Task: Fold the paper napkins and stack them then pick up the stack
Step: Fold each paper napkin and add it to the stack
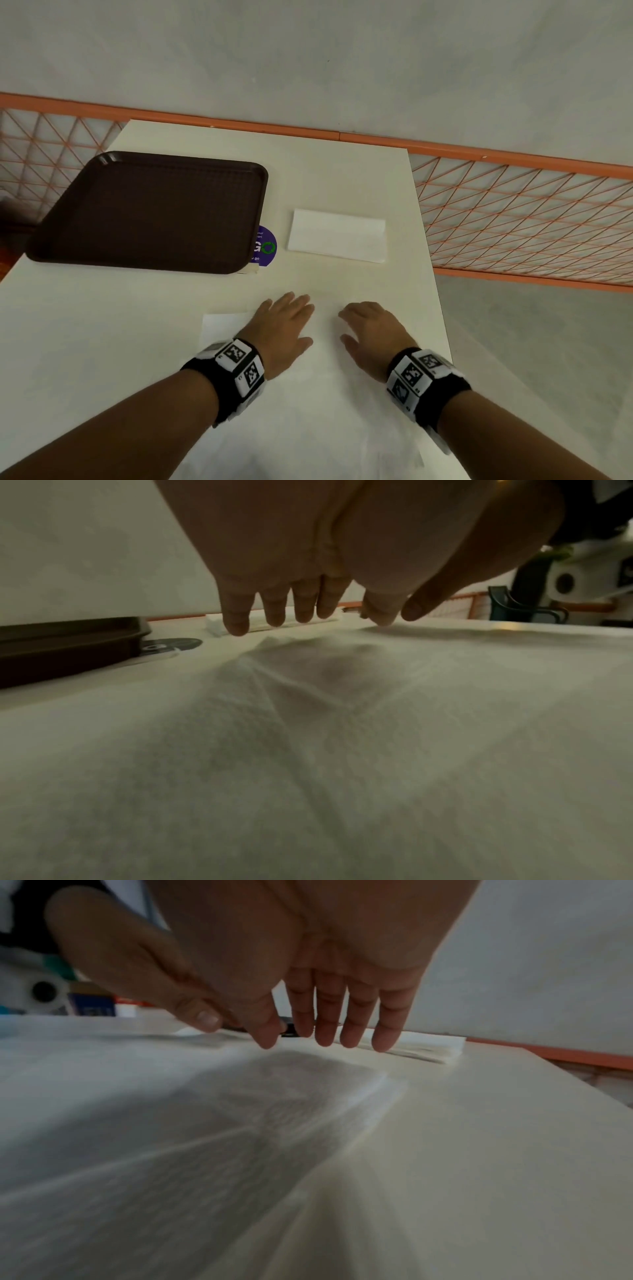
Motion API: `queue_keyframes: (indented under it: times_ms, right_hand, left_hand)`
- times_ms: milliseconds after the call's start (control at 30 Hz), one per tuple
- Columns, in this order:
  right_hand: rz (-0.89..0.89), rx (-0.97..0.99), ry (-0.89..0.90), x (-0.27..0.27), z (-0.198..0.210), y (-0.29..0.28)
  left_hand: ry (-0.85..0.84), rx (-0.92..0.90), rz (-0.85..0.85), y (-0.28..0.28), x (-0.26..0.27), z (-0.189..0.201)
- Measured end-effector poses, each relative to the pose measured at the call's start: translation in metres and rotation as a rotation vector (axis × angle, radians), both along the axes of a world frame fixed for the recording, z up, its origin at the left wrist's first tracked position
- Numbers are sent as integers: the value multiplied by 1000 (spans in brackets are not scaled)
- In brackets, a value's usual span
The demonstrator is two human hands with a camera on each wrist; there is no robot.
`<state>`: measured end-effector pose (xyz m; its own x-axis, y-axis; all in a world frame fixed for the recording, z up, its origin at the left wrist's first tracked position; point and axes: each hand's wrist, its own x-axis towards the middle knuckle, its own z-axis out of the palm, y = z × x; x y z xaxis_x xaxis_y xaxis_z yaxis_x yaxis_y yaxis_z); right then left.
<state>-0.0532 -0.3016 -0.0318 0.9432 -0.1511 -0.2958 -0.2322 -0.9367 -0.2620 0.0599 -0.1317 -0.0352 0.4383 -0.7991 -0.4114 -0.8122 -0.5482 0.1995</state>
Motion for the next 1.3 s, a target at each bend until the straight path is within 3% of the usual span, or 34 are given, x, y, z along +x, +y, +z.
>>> queue_keyframes:
  times_ms: [200,367,500,700,1067,1300]
  right_hand:
    - [173,-90,212,-15,-25,16]
    - [115,-119,241,-35,-24,-1]
    - [-39,-127,232,-27,-16,-2]
    - [-26,-131,130,3,-13,10]
    - [-135,3,229,27,1,-9]
    - [-140,-12,288,41,5,-9]
  left_hand:
    - [10,115,-84,3,-26,-23]
    - [22,166,-27,16,-14,-25]
    - [4,109,73,9,-10,-17]
    - [-58,19,88,-21,-7,-7]
    - [41,125,147,-48,-1,10]
    - [61,109,200,-47,-2,5]
